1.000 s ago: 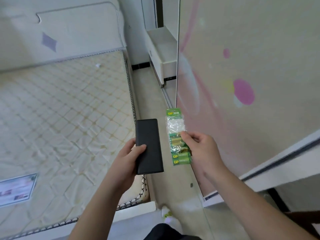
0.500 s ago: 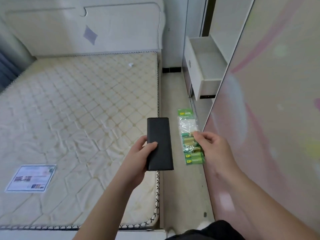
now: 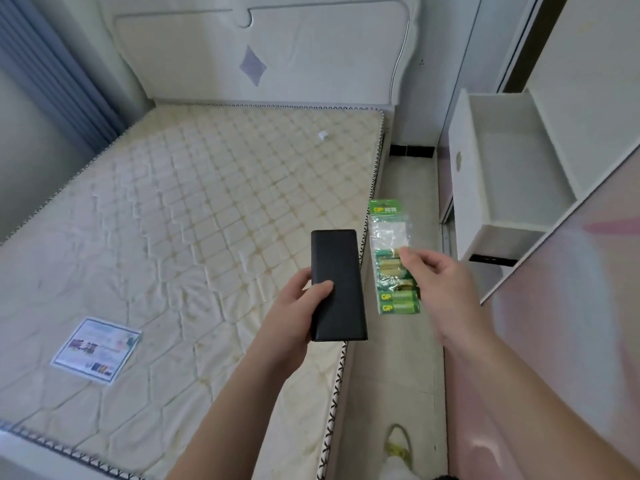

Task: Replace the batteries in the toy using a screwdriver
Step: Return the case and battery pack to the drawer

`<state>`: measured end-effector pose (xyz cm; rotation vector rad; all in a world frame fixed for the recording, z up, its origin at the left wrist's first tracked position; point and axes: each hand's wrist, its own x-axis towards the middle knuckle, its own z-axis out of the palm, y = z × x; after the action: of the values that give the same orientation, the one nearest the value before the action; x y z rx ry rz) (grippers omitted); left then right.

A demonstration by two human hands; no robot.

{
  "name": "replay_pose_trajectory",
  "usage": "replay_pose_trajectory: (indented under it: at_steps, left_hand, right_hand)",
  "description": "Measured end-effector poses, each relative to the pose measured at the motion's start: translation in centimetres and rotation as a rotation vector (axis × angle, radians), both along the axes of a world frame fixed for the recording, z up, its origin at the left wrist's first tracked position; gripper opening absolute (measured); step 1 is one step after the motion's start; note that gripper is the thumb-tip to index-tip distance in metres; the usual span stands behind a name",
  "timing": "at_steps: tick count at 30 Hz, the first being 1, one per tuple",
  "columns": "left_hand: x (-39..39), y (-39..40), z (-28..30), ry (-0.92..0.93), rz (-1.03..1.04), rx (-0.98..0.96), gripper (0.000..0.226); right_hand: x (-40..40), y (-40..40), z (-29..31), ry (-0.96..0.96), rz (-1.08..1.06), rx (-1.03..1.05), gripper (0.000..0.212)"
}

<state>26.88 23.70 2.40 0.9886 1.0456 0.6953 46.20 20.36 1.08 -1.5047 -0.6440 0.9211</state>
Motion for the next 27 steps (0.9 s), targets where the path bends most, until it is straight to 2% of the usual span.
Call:
replay_pose_trajectory:
  at_steps: [7,14,21,27]
  left_hand:
    - [4.7,8.4,2.7,-0.021,0.044,0.085,0.022]
    - [7.0,14.9,1.6,-0.022,0.049,0.04,0.022]
    - [10.9,24.0,1.0,-0.055,-0.096,0.019,0.022]
    - [17.3,30.6,1.7,-0.061,-0.288,0.03,0.023]
  right_hand:
    - [4.9,8.4,2.0,-0.024,0.027,0.045,0.018]
    - [8.0,14.4,1.5,-0.064,0.025,0.004,0.014]
    - [12.0,20.3,1.0,-0.048,-0.062,-0.045,0.014]
    - [16.7,23.3,1.5,-0.053,-0.203,-0.056,0.013]
